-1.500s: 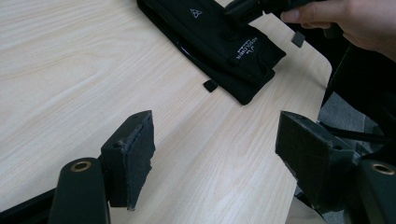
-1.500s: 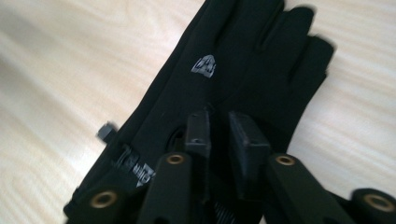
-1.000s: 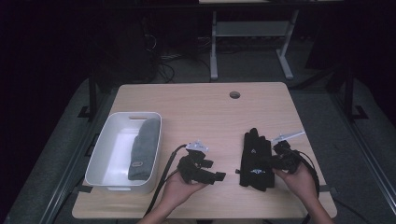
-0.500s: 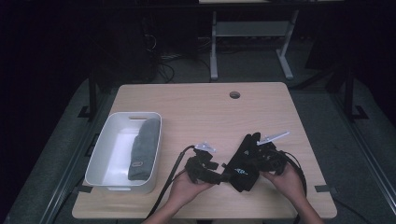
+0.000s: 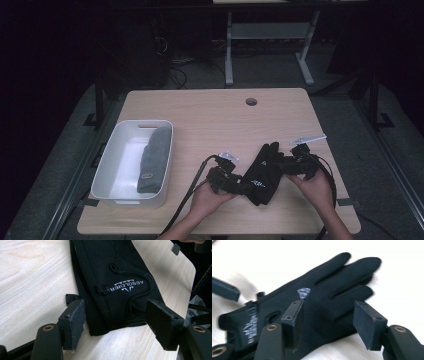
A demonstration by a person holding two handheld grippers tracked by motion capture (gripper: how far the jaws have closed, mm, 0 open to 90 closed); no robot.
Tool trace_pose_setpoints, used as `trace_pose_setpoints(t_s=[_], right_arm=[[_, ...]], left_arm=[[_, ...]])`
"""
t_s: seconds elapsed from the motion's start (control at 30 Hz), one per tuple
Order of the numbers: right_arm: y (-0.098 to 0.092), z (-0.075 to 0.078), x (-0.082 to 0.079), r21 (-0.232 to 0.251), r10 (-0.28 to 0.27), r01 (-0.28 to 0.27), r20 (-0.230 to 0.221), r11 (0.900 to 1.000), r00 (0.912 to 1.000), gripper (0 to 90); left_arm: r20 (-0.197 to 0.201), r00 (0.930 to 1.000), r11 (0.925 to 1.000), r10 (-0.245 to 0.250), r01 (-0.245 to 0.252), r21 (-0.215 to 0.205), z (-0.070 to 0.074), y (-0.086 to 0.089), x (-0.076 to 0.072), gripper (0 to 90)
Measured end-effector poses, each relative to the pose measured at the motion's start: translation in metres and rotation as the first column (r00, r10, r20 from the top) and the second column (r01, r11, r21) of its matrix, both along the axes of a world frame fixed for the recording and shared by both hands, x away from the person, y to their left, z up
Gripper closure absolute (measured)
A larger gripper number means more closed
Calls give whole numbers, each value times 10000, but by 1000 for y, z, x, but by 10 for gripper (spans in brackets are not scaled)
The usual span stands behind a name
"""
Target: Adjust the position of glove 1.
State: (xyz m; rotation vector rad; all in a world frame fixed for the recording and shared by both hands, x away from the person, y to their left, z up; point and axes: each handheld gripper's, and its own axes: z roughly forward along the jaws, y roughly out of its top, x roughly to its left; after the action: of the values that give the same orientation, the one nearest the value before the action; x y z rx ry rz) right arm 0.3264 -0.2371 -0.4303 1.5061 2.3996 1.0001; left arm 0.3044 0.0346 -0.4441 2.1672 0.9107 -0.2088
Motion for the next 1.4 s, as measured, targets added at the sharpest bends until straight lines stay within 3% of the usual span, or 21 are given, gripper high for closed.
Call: trace_pose_setpoints(t_s=[0.3, 0.43, 0.63, 0.83, 0.97, 1.13, 1.23, 1.4], right_arm=[[-21, -14, 12, 288, -802, 809, -242, 9963, 9965, 390], [-24, -18, 16, 413, -919, 933, -353, 9948, 9951, 391], [-24, -25, 23, 524, -1042, 1072, -566, 9929, 9929, 415], [-21, -27, 25, 666, -961, 1010, -722, 9927, 9927, 488], [-22, -31, 24, 1052, -865, 951, -835, 9899, 9927, 562], [-22, -32, 23, 1300, -843, 961, -934, 9868, 9921, 629], [-22, -32, 22, 1502, -747, 873, -880, 9848, 9933, 735], [-21, -30, 21, 1616, -727, 853, -826, 9832, 9939, 776]], left_arm=[[-318, 9994, 9996, 101, -92, 271, -7, -4, 6, 384], [-461, 9989, 9988, 81, -59, 484, -12, -6, 8, 409], [-308, 9994, 9977, 155, -134, 671, -14, -9, 8, 461], [-308, 9995, 9976, 110, -88, 688, -15, -9, 10, 578], [-334, 9994, 9977, 55, -32, 678, -16, -9, 12, 685], [-431, 9991, 9982, -45, 71, 596, -17, -9, 13, 729], [-533, 9986, 9988, -72, 98, 486, -18, -9, 14, 768], [-757, 9971, 9998, -78, 93, 199, -19, -6, 15, 794]])
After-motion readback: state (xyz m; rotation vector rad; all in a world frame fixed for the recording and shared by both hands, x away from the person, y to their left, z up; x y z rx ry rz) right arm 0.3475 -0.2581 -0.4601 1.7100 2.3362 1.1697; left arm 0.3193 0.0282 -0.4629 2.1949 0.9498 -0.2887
